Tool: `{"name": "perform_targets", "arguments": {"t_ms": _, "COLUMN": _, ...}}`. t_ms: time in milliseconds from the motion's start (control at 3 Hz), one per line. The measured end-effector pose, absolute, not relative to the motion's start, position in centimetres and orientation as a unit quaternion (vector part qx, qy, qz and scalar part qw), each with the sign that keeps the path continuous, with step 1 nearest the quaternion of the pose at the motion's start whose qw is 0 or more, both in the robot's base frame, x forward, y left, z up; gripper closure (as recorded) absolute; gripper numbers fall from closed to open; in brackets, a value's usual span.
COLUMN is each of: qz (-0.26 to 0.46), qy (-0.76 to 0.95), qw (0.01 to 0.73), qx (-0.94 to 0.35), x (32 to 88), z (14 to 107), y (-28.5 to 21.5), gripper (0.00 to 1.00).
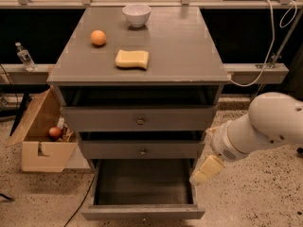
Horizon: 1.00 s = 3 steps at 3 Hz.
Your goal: Close bottom drawer
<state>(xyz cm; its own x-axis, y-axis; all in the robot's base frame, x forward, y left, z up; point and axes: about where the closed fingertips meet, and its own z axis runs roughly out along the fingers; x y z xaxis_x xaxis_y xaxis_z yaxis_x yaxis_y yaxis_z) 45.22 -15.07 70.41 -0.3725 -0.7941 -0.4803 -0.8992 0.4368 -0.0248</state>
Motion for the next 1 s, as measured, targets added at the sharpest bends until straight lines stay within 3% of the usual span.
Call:
{"name": "perform_targets", "arguments": {"t_ms": 333, "qz": 0.156, "qy": 0.820, "qw": 0.209, "qx": -0.509, "x": 46.2, "z": 63.9, "y": -13.8, "gripper": 0.00}}
{"name": "perform_targets", "arguments": {"t_ms": 1000, "qz": 0.152, "qy": 0.823, "qw": 0.190, "qx": -0.514, "x": 46.4, "z": 61.3, "y": -13.9, "gripper": 0.00}}
